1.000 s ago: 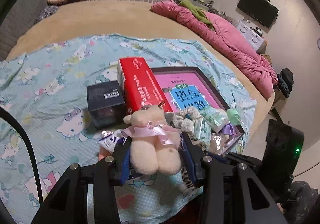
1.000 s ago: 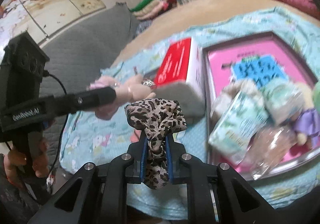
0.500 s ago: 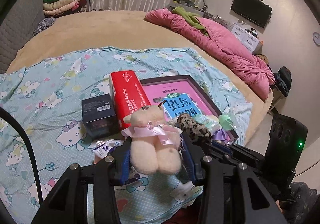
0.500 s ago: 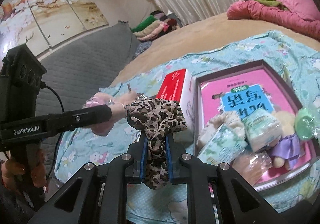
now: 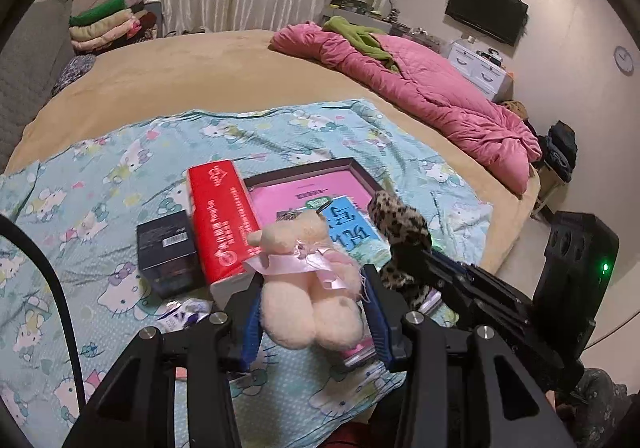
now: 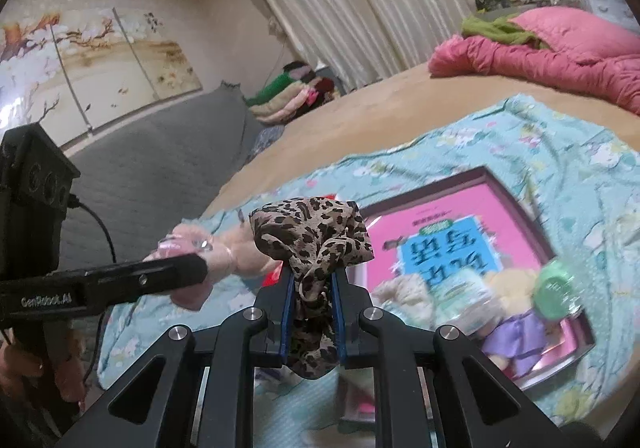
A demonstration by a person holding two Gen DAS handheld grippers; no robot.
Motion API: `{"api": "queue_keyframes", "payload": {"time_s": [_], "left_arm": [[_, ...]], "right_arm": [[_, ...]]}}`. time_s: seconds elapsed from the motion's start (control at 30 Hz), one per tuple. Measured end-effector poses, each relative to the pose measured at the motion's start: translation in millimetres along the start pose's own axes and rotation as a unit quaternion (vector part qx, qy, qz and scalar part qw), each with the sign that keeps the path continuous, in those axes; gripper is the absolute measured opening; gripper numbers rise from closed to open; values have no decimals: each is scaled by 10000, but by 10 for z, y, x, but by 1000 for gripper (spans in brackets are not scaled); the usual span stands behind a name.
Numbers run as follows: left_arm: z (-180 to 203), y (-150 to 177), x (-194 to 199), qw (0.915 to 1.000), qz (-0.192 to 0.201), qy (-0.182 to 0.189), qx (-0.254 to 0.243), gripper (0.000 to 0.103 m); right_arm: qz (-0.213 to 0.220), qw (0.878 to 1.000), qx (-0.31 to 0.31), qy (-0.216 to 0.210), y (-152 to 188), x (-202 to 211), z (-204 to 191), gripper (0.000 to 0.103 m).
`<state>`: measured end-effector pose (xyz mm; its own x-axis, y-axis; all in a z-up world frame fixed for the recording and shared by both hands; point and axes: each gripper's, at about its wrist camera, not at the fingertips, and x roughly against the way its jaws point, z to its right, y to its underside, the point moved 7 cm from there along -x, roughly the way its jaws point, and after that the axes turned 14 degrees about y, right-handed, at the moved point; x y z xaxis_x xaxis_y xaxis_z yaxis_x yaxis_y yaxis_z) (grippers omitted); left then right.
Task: Organize soft objects
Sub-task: 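Lift and carry the scrunchie with the right tool while the left tool carries the bear to the tray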
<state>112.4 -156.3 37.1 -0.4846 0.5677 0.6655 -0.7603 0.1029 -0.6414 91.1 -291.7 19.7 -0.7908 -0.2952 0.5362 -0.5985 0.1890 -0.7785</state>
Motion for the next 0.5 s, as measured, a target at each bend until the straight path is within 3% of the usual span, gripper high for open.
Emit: {"api": "queue_keyframes", "payload": {"time_s": [0.5], "left_arm": [[368,-190,-358,9996,-39,139,-251,45]], "right_arm": [[558,9964,-402,493,-265,224,535,17]]}}
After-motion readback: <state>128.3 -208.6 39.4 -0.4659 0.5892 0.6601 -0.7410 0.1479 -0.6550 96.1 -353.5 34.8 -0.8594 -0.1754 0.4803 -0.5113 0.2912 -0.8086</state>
